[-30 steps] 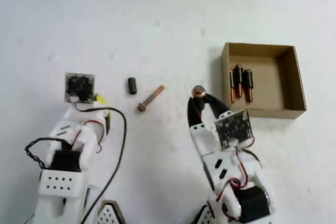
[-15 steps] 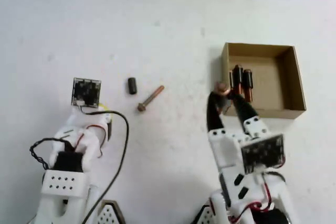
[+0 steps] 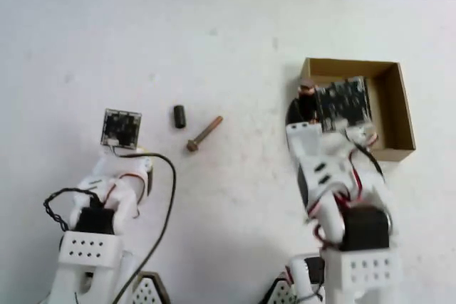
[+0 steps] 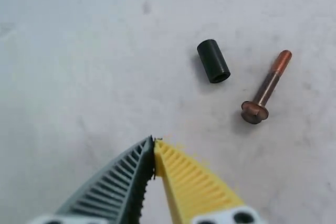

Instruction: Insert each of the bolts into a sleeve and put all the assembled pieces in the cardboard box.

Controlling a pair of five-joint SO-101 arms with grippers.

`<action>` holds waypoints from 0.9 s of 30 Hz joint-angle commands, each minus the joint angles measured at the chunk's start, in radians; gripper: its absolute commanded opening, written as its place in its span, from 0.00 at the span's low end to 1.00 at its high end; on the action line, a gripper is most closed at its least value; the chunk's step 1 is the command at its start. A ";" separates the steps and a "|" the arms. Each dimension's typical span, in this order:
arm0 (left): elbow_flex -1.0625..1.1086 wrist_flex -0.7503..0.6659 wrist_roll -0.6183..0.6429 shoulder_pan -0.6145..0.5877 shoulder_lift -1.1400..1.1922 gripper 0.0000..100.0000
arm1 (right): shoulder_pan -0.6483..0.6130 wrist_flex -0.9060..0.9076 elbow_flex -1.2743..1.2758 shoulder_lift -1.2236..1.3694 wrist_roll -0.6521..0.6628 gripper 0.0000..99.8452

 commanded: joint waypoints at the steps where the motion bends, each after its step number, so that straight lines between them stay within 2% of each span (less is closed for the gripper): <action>1: 0.017 -0.072 -0.069 -0.012 -0.005 0.02 | 0.033 -0.030 -0.066 0.094 0.018 0.02; 11: 0.026 -0.077 -0.074 -0.012 -0.005 0.02 | 0.177 -0.120 -0.101 0.325 0.018 0.02; 21: 0.026 -0.075 -0.074 -0.012 -0.005 0.02 | 0.282 -0.124 -0.313 0.610 0.018 0.02; 27: 0.029 -0.078 -0.074 -0.012 -0.005 0.02 | 0.302 -0.119 -0.440 0.799 0.034 0.02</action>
